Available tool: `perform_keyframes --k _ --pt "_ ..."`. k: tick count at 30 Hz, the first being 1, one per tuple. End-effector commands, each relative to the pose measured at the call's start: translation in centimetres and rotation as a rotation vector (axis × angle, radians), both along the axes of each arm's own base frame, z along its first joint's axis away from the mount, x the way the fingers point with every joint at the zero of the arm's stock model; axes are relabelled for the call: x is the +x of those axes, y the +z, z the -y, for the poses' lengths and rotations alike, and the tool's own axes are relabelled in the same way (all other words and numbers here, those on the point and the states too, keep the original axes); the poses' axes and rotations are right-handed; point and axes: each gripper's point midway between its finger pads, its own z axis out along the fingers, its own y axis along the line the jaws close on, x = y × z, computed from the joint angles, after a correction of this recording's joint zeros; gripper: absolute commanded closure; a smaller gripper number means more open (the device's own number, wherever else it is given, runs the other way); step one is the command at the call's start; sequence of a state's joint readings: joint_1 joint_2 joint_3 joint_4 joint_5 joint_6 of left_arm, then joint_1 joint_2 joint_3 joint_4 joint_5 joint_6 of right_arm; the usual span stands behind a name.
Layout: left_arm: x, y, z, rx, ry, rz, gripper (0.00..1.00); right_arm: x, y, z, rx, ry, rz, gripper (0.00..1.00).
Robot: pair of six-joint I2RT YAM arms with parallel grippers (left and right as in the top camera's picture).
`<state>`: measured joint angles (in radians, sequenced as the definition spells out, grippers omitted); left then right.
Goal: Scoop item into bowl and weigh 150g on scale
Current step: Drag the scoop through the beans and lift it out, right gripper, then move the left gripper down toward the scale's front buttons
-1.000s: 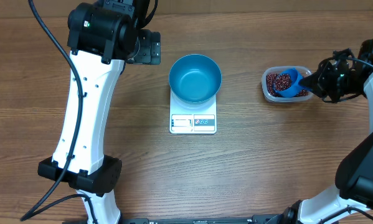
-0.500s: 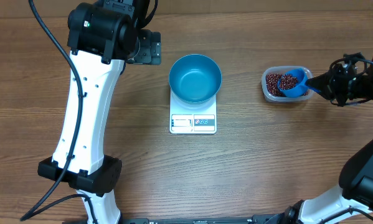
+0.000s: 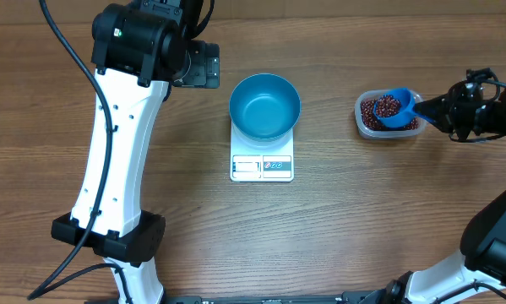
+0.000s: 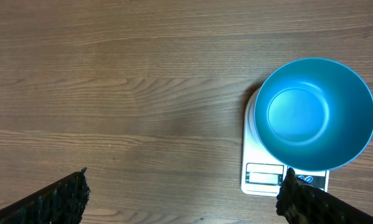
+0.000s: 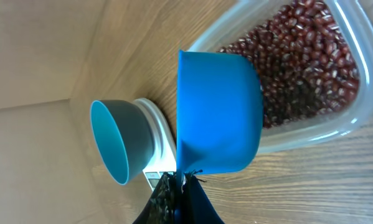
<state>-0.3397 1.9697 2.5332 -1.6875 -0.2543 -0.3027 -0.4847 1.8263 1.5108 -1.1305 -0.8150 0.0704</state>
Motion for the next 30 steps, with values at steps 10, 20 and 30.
perform_keyframes --k 10,20,30 --pt "-0.1 -0.1 0.9 -0.023 -0.064 -0.016 0.0 1.0 2.4 -1.1 0.141 0.034 0.133 0.96" --pt "-1.1 -0.5 4.2 -0.127 -0.292 -0.07 0.0 1.3 3.8 -1.7 0.213 0.052 0.188 0.96" --pt "-2.0 -1.7 5.9 -0.182 -0.4 -0.132 0.01 1.3 5.0 -2.0 0.271 0.07 0.239 0.96"
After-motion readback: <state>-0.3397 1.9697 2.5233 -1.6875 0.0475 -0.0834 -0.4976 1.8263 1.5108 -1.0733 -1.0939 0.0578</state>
